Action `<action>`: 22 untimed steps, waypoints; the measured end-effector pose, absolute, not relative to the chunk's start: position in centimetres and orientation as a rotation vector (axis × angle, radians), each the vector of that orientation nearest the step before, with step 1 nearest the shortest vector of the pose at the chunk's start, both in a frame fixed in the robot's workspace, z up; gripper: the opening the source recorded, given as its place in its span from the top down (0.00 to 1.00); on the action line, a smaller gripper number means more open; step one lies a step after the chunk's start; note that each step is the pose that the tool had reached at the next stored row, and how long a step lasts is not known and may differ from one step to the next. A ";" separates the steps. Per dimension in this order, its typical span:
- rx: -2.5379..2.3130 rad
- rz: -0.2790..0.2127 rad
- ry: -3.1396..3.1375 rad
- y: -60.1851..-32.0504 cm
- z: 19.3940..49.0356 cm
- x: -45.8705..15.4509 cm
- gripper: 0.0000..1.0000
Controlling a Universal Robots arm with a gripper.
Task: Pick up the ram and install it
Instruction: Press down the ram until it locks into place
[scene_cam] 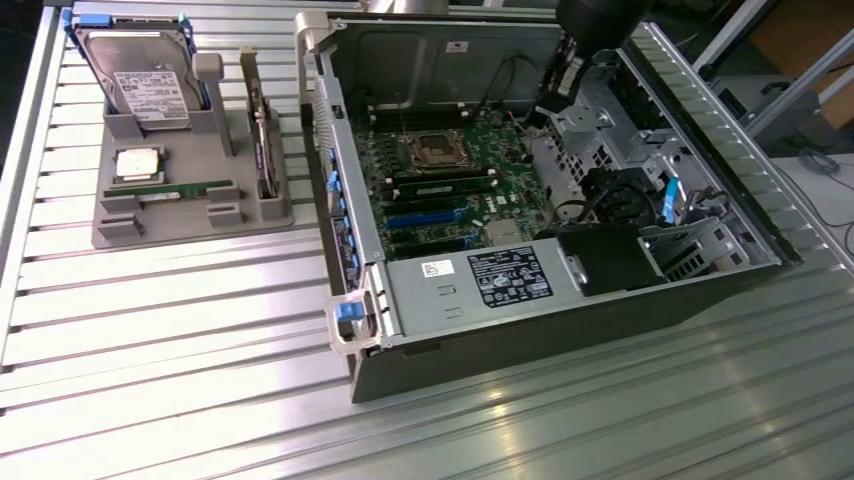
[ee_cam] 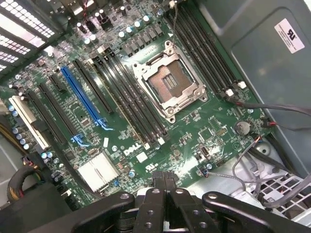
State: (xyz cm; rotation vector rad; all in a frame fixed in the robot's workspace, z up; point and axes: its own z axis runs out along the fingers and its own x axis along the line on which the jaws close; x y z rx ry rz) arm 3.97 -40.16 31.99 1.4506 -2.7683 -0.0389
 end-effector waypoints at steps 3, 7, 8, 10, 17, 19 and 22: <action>1.415 -0.039 -2.787 -40.2 32.0 4.0 0.89; 1.372 -0.040 -2.809 -40.2 32.0 4.0 0.89; 1.364 -0.040 -2.813 -40.2 32.0 4.0 0.89; 1.329 -0.040 -2.830 -40.2 31.9 4.0 0.89; 1.157 -0.041 -2.906 -40.2 31.9 4.0 0.89; 1.120 -0.042 -2.921 -40.2 31.8 4.0 0.89; 1.059 -0.042 -2.944 -40.2 31.8 4.0 0.89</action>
